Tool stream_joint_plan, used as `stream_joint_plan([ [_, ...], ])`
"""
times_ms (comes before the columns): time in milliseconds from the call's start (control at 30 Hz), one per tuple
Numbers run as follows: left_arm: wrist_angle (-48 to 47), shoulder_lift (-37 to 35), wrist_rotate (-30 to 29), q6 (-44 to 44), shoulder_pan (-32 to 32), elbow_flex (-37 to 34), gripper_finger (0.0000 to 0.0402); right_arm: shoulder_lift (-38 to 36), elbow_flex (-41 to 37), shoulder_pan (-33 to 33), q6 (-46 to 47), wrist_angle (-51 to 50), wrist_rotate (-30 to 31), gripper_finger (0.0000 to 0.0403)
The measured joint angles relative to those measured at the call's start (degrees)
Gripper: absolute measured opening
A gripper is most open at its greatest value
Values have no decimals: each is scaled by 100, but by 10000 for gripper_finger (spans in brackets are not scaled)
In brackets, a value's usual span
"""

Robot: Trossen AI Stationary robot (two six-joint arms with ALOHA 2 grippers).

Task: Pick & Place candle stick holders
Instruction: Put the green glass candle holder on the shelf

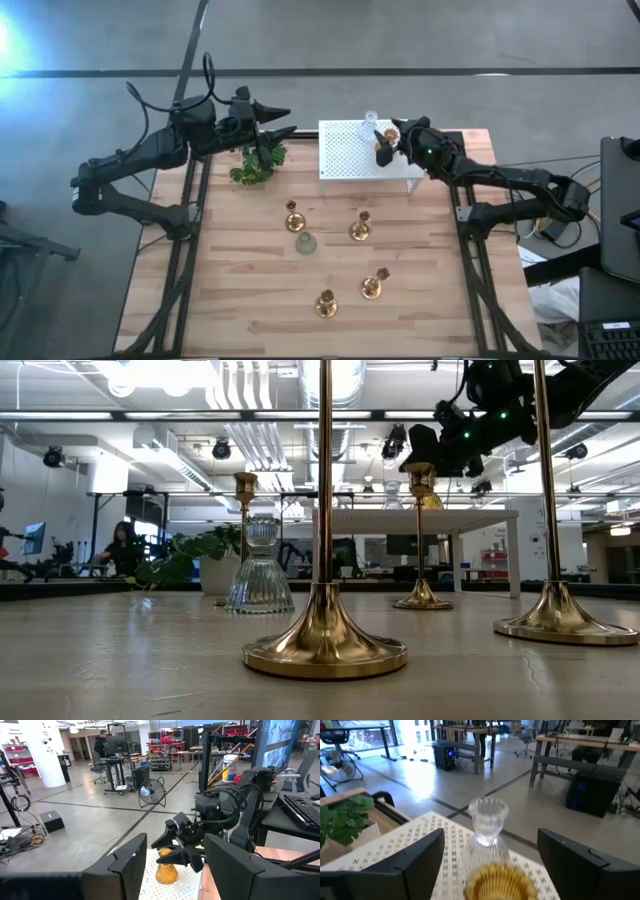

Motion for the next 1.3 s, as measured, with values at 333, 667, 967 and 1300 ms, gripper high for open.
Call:
stream_joint_plan([
  [333,-95,0,-1,-18,0,0,204,-568,945,10,-294,-1412,40,318],
  [667,-550,0,94,-50,0,0,204,-1535,2717,13,508,-4682,-588,289],
  [967,-1966,-18,450,-567,-250,0,199,-1998,3651,369,818,-5844,-1154,248],
  [1300,-3302,-24,-301,-1428,-1961,90,186,-2147,3654,466,1143,-6214,-1155,224],
])
